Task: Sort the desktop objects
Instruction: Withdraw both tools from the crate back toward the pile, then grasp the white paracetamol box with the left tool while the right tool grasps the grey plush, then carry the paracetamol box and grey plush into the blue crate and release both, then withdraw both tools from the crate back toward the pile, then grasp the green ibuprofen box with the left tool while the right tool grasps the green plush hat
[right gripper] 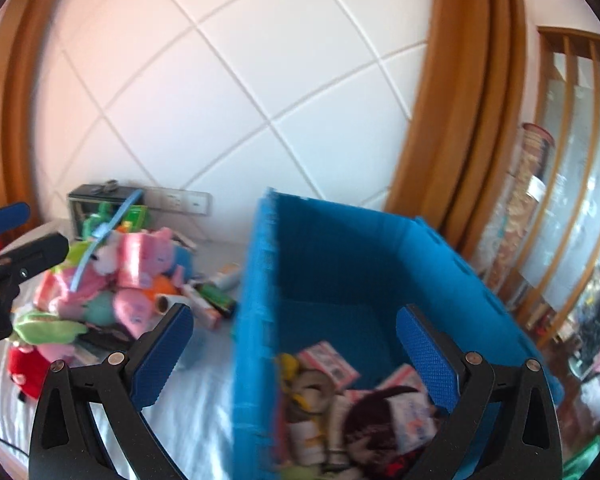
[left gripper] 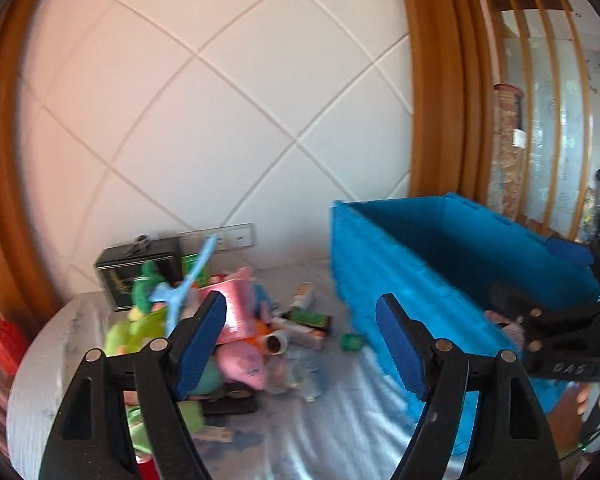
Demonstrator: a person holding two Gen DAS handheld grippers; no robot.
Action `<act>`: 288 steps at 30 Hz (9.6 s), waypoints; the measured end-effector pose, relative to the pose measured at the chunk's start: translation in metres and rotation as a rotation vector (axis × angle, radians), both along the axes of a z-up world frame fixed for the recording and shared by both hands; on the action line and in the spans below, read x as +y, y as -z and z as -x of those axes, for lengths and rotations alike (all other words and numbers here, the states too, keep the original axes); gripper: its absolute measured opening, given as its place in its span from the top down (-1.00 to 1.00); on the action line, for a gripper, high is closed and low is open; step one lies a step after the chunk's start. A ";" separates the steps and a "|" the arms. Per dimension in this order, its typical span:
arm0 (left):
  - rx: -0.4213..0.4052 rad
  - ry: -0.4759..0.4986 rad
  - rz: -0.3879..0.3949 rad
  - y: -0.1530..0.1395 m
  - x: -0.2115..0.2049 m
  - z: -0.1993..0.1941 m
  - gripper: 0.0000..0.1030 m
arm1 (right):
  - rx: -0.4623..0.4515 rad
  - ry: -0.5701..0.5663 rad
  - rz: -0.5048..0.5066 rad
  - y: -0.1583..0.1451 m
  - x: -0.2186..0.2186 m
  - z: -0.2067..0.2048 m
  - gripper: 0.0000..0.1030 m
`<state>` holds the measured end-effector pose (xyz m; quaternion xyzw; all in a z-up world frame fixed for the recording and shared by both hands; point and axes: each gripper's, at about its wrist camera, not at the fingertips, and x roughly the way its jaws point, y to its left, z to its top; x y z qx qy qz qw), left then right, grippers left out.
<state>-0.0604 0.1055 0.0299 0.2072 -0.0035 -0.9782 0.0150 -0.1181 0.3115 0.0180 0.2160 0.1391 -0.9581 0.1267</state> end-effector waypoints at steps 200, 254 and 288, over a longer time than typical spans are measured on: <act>-0.209 0.378 0.183 -0.003 0.275 0.119 -0.40 | -0.147 0.241 0.034 0.053 0.213 0.099 0.24; -0.166 -0.132 -0.033 0.045 -0.089 -0.006 -0.53 | -0.044 -0.185 0.071 0.012 -0.068 -0.018 -1.00; -0.524 -0.593 -0.238 0.236 -0.338 -0.069 -0.53 | -0.522 -0.544 -0.096 0.182 -0.296 0.010 -1.00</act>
